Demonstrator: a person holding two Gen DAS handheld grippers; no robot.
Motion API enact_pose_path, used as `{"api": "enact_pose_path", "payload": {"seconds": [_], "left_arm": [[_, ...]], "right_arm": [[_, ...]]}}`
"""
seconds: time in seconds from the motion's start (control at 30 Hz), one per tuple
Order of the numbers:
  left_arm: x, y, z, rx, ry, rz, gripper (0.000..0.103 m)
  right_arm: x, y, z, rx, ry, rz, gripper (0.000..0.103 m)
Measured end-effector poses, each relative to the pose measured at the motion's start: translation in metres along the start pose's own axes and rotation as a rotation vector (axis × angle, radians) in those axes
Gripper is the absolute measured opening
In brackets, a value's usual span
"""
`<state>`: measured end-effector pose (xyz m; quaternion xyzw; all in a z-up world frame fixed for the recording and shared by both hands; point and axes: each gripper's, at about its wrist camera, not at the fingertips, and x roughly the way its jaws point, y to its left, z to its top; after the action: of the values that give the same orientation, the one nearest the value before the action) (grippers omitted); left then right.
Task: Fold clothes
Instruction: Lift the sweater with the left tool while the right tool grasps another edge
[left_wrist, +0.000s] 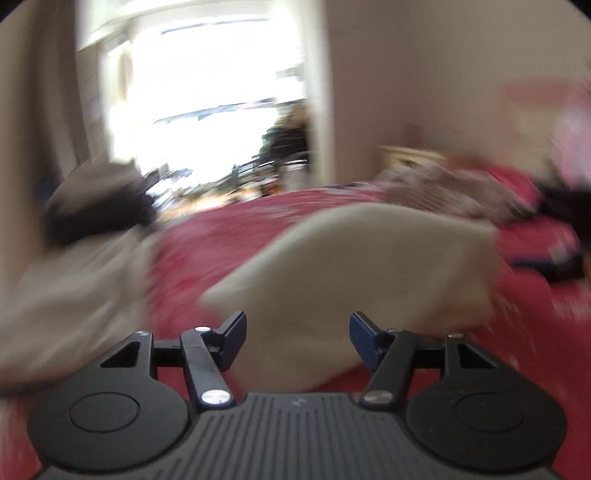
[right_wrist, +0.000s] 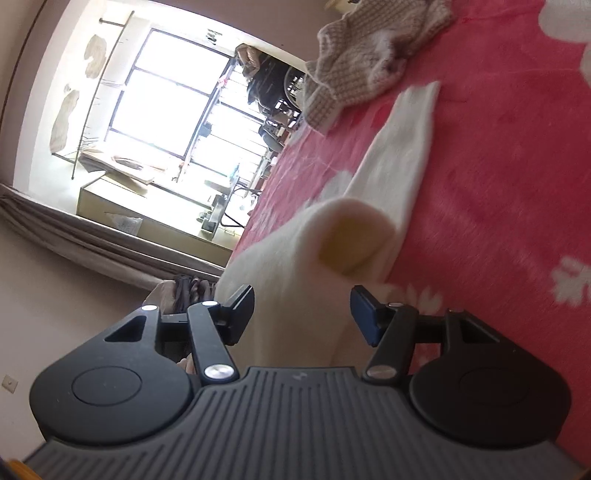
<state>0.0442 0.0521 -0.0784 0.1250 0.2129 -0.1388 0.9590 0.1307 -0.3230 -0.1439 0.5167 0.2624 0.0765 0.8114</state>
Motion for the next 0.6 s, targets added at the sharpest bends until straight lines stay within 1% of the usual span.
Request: {"api": "enact_pose_path", "payload": {"seconds": [0.03,0.1,0.2,0.3,0.37,0.4,0.43,0.53,0.57,0.6], "left_arm": [[0.006,-0.013,0.0,0.057,-0.016,-0.03,0.063],[0.022,-0.036,-0.002,0.136,-0.038,-0.088,0.063],[0.049,-0.067,-0.006,0.241,-0.039,-0.148,0.061],[0.063,-0.088,-0.012,0.322,-0.054,-0.133,0.06],[0.067,-0.088,-0.011,0.309,-0.058,-0.123,0.056],[0.069,-0.086,-0.01,0.298,-0.06,-0.117,0.056],[0.071,-0.084,-0.01,0.287,-0.062,-0.111,0.056],[0.074,-0.081,-0.013,0.277,-0.061,-0.092,0.056],[0.079,-0.08,-0.014,0.288,-0.049,-0.098,0.056],[0.081,-0.081,-0.018,0.304,-0.032,-0.106,0.056]], "right_arm": [[0.002,-0.001,0.002,0.003,0.008,-0.004,0.064],[0.006,0.0,0.005,-0.007,0.015,-0.003,0.065],[0.017,0.003,0.009,-0.036,0.028,-0.011,0.069],[0.031,0.002,0.015,-0.049,0.054,-0.029,0.069],[0.04,0.001,0.018,-0.048,0.078,-0.032,0.07],[0.043,0.002,0.019,-0.041,0.091,-0.01,0.07],[0.043,0.003,0.02,-0.032,0.097,0.032,0.069],[0.038,0.013,0.023,-0.009,0.082,0.224,0.069],[0.039,0.016,0.025,-0.006,0.084,0.263,0.069],[0.042,0.018,0.026,-0.009,0.09,0.272,0.069]]}}
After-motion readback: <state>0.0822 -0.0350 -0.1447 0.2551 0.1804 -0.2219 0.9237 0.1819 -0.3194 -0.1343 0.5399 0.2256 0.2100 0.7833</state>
